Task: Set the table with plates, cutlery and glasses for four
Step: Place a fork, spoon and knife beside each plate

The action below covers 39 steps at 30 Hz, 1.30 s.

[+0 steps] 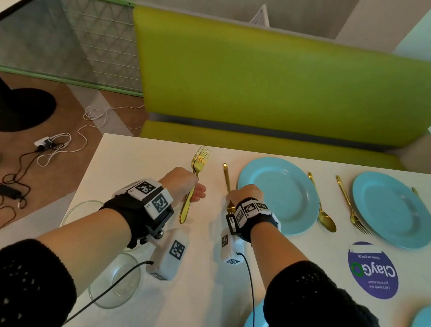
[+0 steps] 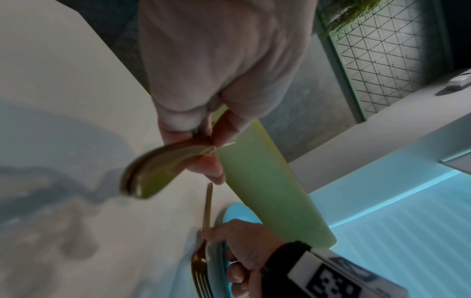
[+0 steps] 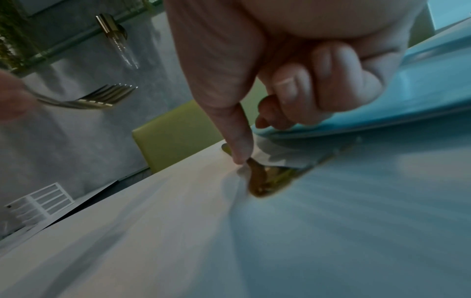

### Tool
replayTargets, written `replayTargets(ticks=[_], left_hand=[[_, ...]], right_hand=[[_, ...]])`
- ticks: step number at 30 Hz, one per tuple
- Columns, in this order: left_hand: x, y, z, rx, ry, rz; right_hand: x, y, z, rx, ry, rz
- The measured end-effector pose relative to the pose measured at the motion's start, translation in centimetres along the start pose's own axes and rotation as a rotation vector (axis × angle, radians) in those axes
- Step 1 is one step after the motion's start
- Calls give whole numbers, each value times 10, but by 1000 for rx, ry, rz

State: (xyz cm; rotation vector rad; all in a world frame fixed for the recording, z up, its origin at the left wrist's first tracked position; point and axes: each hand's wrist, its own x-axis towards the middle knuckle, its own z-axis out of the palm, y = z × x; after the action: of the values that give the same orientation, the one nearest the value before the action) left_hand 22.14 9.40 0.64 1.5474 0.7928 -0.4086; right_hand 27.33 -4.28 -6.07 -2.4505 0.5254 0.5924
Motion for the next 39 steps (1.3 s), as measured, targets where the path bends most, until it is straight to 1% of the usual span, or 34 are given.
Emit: replayTargets(ticks=[7,18,32,37,39], left_hand=[[0,-1,0,-7,-6,7],[0,-5,-1,-17,16,-10],[-6,-8,-4,0,10,-7],[-12,-8,-1,2,0,1],[-17,-8,3,5,-17,1]], right_hand=[[5,0,-3,85,6,52],[1,-1,-5,147,7,77],[-6,6,-10,77,13,46],[-19,12,-25,93,24,41],[-27,16,-32,65,37,32]])
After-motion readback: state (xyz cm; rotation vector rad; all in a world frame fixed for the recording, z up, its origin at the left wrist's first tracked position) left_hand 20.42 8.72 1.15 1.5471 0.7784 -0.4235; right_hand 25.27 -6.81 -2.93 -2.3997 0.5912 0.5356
